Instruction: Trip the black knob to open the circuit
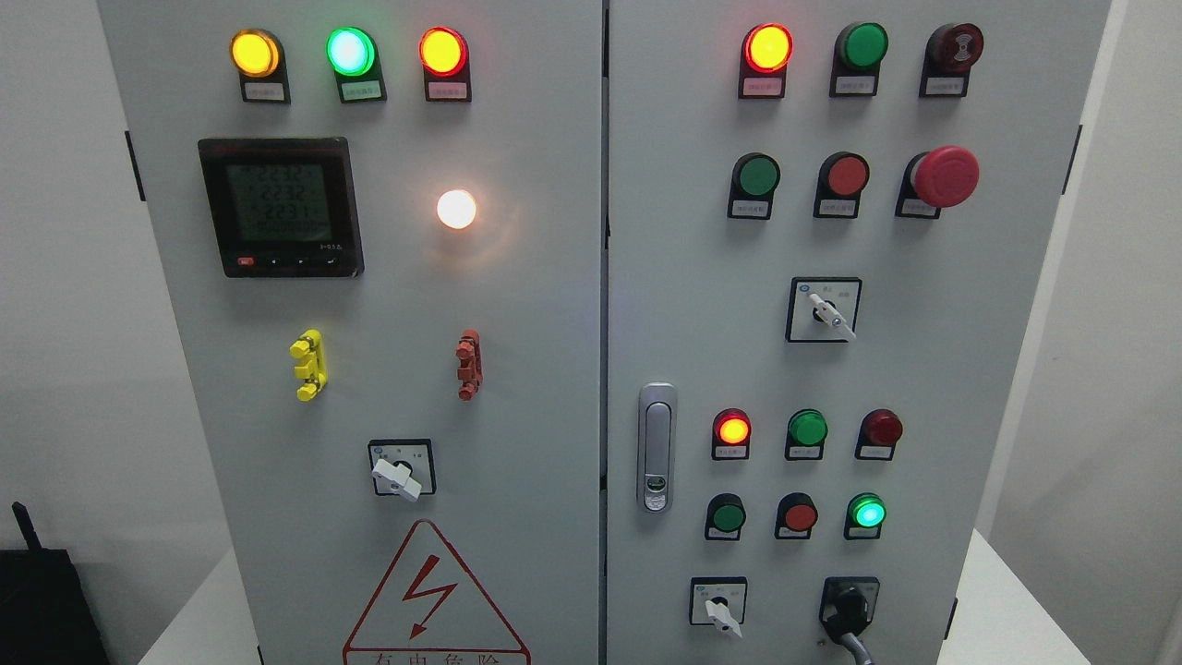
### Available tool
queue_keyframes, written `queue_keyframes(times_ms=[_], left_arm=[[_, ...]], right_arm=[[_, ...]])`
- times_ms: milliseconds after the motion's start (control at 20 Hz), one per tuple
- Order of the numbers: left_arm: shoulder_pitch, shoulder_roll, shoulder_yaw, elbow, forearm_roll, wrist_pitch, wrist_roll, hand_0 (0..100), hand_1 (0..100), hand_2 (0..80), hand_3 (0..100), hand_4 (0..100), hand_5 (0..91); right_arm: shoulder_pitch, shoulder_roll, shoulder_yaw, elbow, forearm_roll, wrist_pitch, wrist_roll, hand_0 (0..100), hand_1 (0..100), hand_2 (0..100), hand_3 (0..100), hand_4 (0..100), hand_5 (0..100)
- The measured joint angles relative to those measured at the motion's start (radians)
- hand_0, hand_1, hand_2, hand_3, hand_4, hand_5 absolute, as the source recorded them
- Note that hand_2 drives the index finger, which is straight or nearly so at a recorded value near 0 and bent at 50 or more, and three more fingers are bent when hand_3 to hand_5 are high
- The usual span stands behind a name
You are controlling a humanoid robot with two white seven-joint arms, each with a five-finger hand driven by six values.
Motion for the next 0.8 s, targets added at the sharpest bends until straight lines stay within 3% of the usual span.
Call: queue_keyframes(times_ms=[800], left_arm=[[0.000,0.000,0.000,0.000,0.000,0.000,0.000,12,39,0.0,0,0,0.0]], right_arm=[[0.007,-0.010,-0.011,0.002,-0.024,-0.003,-0.003,0,0,0,100,100,98]])
